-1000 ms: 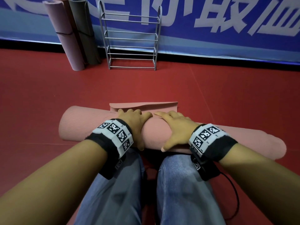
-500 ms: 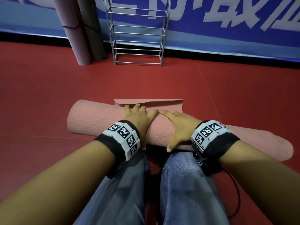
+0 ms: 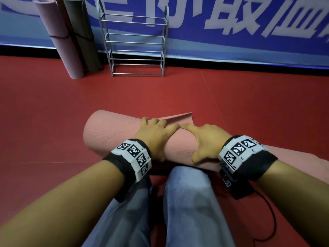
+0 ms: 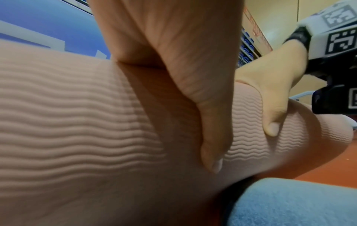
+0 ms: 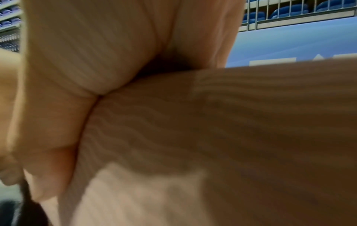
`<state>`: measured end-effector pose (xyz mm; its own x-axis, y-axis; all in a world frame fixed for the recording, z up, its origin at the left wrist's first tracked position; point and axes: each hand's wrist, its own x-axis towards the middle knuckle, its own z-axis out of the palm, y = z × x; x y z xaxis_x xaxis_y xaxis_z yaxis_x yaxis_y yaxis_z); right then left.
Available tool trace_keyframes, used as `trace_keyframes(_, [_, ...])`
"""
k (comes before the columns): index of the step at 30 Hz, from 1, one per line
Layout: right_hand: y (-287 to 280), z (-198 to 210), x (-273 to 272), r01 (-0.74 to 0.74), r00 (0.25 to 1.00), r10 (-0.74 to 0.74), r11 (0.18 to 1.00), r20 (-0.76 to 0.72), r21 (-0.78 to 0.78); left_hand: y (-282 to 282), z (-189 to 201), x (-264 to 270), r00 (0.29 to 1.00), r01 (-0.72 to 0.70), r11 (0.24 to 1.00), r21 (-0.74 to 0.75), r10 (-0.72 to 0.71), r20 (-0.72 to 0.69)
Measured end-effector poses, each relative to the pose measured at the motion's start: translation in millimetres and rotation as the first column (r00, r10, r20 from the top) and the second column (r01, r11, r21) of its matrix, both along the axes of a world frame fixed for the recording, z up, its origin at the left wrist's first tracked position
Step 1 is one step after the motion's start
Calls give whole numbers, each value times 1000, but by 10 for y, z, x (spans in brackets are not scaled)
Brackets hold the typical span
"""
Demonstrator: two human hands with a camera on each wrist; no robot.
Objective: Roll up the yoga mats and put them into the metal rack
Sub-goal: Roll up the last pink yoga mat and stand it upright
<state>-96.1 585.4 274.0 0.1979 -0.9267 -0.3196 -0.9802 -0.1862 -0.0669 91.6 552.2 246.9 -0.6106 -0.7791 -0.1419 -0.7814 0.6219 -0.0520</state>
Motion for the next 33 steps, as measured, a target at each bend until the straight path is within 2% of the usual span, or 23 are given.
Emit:
trace_keyframes(9, [-74,159,324,-100,995,100,995,24,-14,126,130,381,996,-89,995,-36,89,-17])
trace_keyframes(16, [-329,204,678,-209,977,203,972,67,106,173,242,764,977,-207,973,99,211,-32])
trace_keyframes(22, [-399,-244,500,-138,962,62,951,266,276,-110,217,584,984,-157,954,254,131,118])
trace_keyframes(24, [-429,-332,477,-127,958,34,941,286,313,-186,137,567,983,-169,933,317,134,128])
trace_keyframes(26, [-512,-316,497,-149,961,66,941,269,304,-242,85,593,981,-190,926,328,162,109])
trace_keyframes(31, [-693,-147,644,-227,964,203,965,173,133,-396,76,744,958,-284,881,379,278,72])
trace_keyframes(33, [-673,-208,725,-248,967,233,956,105,159,-413,18,806,950,-296,852,431,309,42])
